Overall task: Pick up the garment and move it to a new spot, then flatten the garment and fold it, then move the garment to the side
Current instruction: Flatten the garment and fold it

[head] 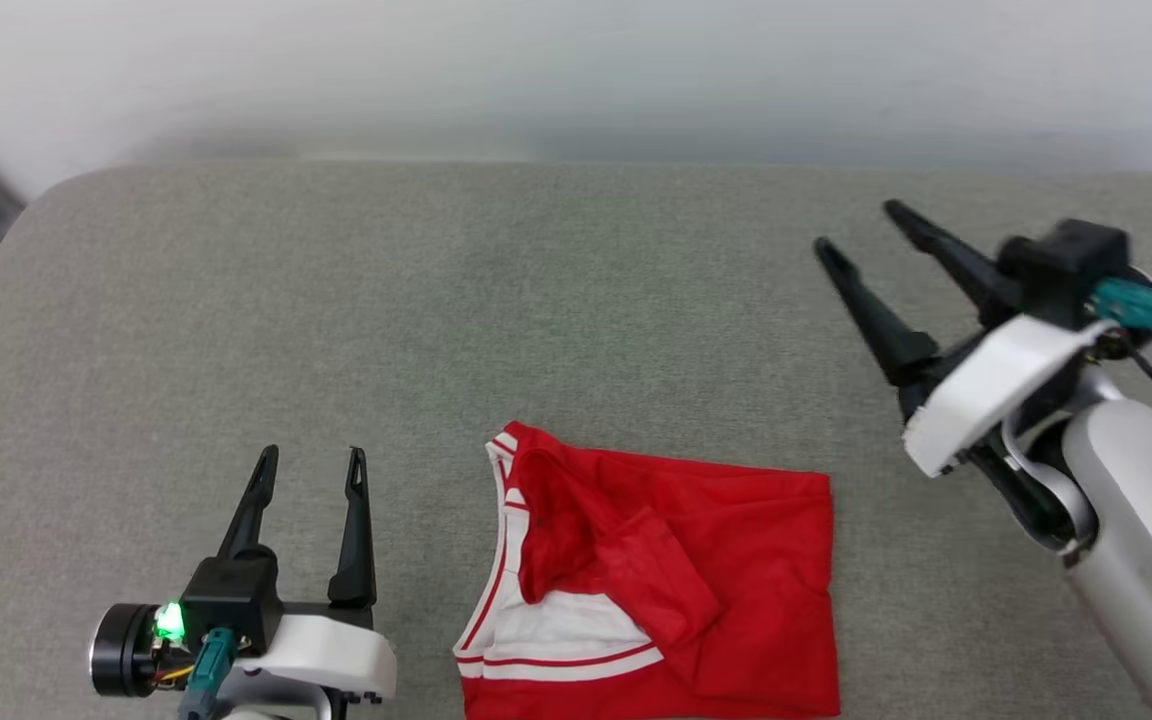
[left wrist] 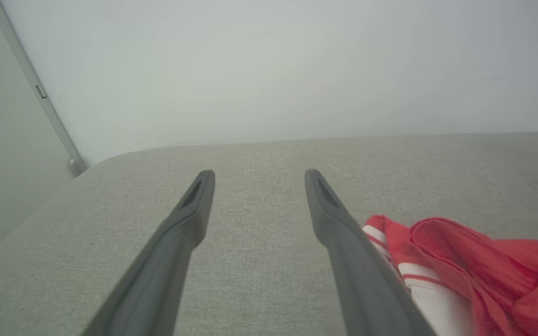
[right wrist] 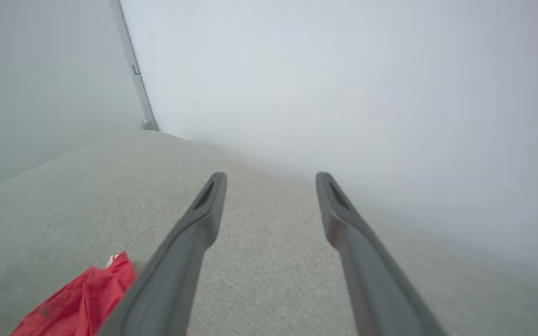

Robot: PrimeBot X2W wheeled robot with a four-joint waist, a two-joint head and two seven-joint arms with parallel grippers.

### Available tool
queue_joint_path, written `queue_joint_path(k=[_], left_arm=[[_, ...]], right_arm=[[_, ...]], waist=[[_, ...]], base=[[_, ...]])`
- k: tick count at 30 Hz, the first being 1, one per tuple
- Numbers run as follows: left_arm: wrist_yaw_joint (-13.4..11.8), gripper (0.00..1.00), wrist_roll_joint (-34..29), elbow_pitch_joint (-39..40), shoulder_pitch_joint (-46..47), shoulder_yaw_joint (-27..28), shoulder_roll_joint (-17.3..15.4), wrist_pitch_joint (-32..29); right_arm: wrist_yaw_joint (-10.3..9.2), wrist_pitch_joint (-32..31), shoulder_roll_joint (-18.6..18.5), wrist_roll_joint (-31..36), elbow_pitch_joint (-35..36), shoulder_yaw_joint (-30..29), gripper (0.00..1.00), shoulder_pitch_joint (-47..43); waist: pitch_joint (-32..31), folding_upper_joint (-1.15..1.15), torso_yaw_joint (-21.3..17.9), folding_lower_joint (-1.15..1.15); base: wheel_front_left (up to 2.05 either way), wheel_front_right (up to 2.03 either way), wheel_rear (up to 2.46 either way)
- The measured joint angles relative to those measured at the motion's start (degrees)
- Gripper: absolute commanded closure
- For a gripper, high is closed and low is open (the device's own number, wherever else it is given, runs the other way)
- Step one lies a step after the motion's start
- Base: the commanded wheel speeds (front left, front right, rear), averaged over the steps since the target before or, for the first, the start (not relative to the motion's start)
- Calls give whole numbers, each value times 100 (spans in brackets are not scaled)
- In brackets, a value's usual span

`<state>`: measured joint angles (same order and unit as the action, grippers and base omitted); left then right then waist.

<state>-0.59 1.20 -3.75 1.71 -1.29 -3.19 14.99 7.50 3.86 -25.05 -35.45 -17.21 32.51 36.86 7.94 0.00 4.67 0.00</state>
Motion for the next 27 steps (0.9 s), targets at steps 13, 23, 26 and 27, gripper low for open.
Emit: queue_joint_path(k=[13, 23, 26, 27], left_arm=[[-5, 0, 5, 53, -364, 185, -7, 0], [46, 0, 13, 73, -424, 267, -11, 0], [67, 0, 13, 67, -426, 283, -10, 0], [70, 0, 13, 66, -427, 282, -9, 0]], right_arm=[[0, 1102, 1022, 1816, 483, -2592, 0, -2010], [0, 1121, 1817, 2337, 1269, -3245, 0, -3361], [0, 1122, 1946, 2397, 1377, -3357, 0, -3562], [0, 1122, 1976, 2431, 1393, -3385, 0, -3613]], waist=[[-384, 0, -357, 0], [-420, 0, -395, 0], [-408, 0, -395, 0], [-409, 0, -393, 0]], base=[[0, 0, 0], [0, 0, 0], [0, 0, 0], [0, 0, 0]])
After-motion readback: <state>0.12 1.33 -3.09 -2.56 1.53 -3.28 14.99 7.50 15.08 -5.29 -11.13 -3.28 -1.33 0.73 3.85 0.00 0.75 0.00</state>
